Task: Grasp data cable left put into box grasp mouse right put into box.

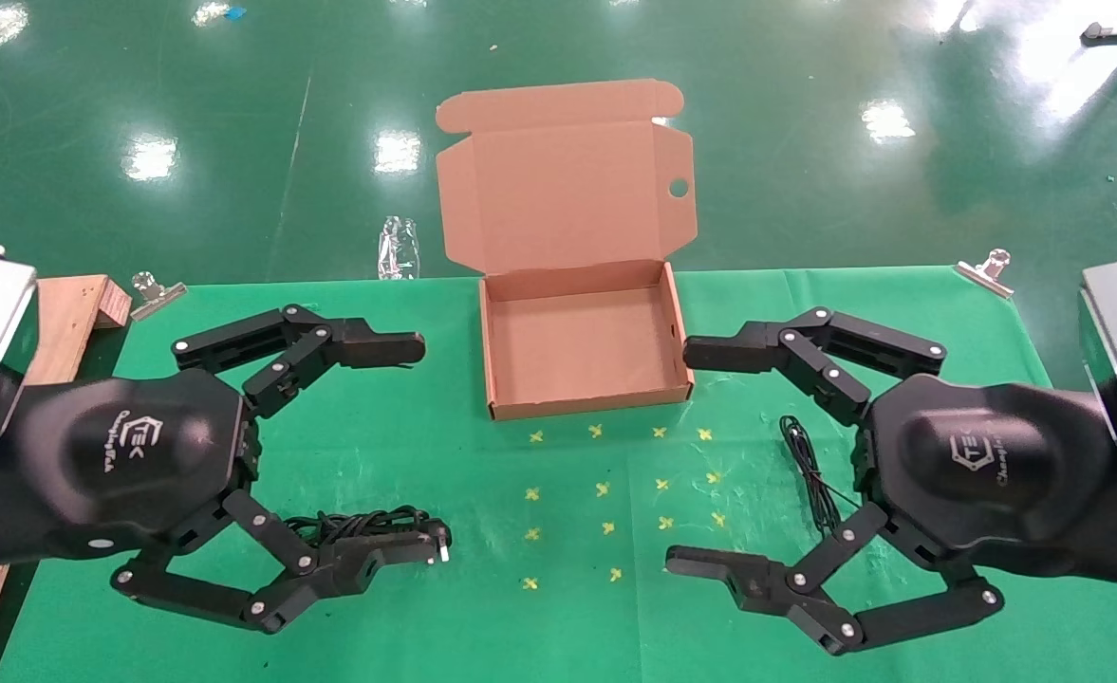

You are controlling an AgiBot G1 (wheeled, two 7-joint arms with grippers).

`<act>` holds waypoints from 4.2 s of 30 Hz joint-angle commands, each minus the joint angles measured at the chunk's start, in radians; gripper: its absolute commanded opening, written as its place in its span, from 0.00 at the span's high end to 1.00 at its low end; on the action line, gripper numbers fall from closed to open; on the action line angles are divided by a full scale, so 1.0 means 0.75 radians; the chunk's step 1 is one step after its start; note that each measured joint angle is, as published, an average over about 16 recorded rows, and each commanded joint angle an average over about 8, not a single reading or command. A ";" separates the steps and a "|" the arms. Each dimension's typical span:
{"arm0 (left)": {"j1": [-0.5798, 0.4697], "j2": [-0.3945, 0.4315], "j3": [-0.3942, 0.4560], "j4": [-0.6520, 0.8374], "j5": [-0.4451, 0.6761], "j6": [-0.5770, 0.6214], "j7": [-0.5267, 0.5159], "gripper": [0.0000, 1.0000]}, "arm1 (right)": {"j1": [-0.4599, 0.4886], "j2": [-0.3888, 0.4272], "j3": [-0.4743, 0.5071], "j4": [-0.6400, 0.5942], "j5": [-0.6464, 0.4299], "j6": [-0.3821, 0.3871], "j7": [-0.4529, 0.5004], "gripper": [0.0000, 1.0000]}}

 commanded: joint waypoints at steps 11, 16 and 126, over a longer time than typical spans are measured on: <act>0.000 0.000 0.000 0.000 0.000 0.000 0.000 0.00 | 0.000 0.000 0.000 0.000 0.000 0.000 0.000 0.00; 0.000 0.000 0.000 0.000 0.000 0.000 0.000 0.00 | 0.000 0.000 0.000 0.000 0.000 0.000 0.000 0.00; -0.099 0.356 0.509 -0.087 1.849 -0.433 -0.281 1.00 | 0.408 -0.448 -0.489 -0.867 -1.464 0.501 0.230 1.00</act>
